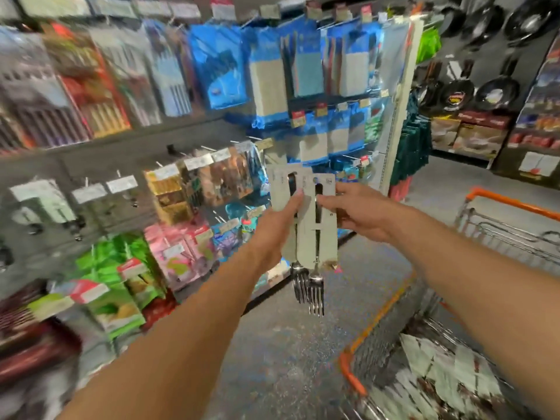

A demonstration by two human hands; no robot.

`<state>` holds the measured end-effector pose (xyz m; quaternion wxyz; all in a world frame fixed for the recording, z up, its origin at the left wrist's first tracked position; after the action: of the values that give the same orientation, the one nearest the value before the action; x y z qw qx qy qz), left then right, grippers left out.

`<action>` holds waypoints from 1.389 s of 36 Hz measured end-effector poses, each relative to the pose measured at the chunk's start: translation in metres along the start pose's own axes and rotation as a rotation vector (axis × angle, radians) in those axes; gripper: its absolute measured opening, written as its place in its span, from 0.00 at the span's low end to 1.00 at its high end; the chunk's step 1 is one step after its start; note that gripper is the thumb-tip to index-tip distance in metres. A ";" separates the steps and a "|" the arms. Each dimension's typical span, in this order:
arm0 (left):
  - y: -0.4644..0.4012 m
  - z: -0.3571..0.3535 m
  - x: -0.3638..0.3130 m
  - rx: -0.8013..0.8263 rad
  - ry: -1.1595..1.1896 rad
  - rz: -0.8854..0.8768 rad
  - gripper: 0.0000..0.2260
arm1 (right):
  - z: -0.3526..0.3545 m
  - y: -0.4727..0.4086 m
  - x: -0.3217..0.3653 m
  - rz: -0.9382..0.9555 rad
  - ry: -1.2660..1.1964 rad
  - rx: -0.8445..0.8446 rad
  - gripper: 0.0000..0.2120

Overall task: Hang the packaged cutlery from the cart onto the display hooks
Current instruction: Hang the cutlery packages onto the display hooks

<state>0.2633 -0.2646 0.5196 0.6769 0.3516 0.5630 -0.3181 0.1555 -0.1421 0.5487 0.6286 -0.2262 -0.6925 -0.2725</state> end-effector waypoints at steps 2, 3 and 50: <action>0.007 0.030 0.002 -0.043 -0.020 -0.031 0.14 | -0.029 -0.009 0.005 0.001 0.037 0.053 0.05; 0.010 0.045 0.003 -0.069 -0.025 -0.042 0.14 | -0.045 -0.014 0.007 0.004 0.054 0.075 0.05; -0.093 0.593 0.147 -0.762 -0.187 0.217 0.22 | -0.516 -0.349 -0.071 -0.163 0.473 0.549 0.09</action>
<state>0.5301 -0.8158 0.4344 0.8366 0.1026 0.5364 -0.0440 0.3199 -0.7426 0.4778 0.7848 0.0760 -0.5911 -0.1704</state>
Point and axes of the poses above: each hand's wrist, its own y-axis away from the middle knuckle, its own z-axis out of the back of the hand, x = y × z, the point moved 1 cm from there along -y, towards the middle knuckle, and after that the axes turned 10 degrees about -y, right-handed, at the moved point
